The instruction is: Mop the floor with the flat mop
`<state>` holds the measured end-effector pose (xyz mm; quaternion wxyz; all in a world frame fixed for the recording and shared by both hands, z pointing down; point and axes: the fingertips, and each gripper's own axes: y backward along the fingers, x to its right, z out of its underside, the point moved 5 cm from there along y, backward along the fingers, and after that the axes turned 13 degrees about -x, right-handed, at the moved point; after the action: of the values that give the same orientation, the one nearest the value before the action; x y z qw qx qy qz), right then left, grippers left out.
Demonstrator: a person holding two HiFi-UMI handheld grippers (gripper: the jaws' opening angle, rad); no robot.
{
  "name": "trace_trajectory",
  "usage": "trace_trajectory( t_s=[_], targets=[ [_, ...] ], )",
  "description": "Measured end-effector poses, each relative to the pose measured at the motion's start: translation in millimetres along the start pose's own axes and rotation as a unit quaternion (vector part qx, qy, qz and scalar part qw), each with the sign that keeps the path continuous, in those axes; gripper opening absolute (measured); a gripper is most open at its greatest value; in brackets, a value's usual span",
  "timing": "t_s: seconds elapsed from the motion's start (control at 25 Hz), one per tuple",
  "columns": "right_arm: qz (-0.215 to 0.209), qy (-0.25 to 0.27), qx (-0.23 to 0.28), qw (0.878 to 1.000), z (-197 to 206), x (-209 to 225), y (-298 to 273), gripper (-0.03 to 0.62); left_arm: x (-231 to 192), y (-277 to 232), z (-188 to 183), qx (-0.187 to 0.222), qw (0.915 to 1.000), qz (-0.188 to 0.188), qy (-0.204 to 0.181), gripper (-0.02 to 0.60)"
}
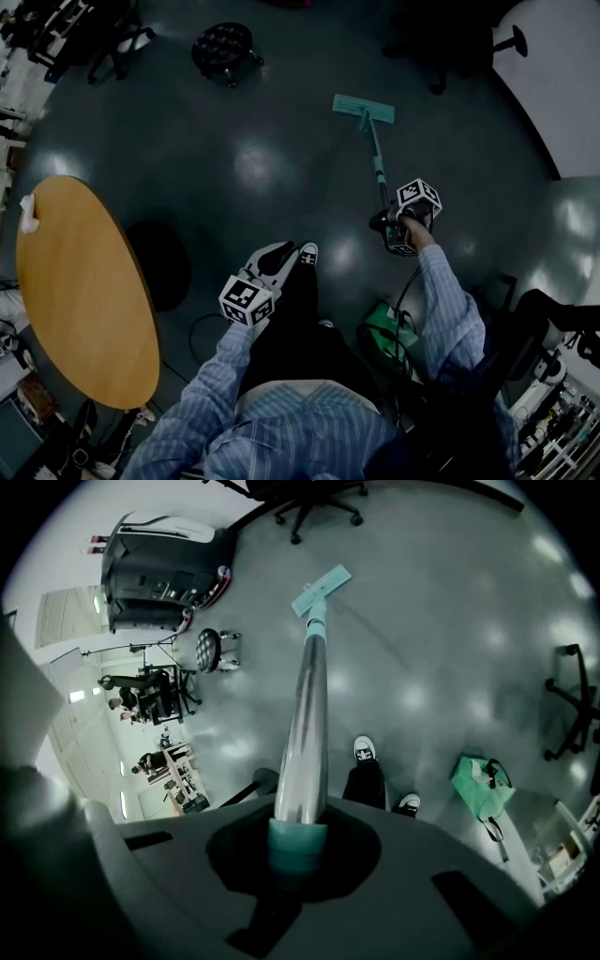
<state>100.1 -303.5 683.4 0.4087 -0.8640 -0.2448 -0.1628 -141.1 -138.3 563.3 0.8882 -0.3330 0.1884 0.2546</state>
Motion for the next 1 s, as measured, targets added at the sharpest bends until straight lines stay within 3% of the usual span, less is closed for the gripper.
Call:
trace_trajectory(
  t_s=[0.44, 0.72, 1.0],
  targets=[
    [-0.04, -0.005, -0.012, 0.999, 188, 97, -85, 0.009, 78, 55, 70, 0.003, 0.9991, 0.027, -0.033, 0.064],
    [-0.022, -0.002, -0.037, 0.999, 316, 162, -147, 0.009, 131, 105, 115, 0.021, 0.9981, 0.039, -0.043, 0.064],
    [-0.009, 0.005, -0.059, 0.998, 428, 235, -172, 0.009, 186, 152, 178, 0.01, 0.9976, 0.042, -0.055, 0.064]
  ],
)
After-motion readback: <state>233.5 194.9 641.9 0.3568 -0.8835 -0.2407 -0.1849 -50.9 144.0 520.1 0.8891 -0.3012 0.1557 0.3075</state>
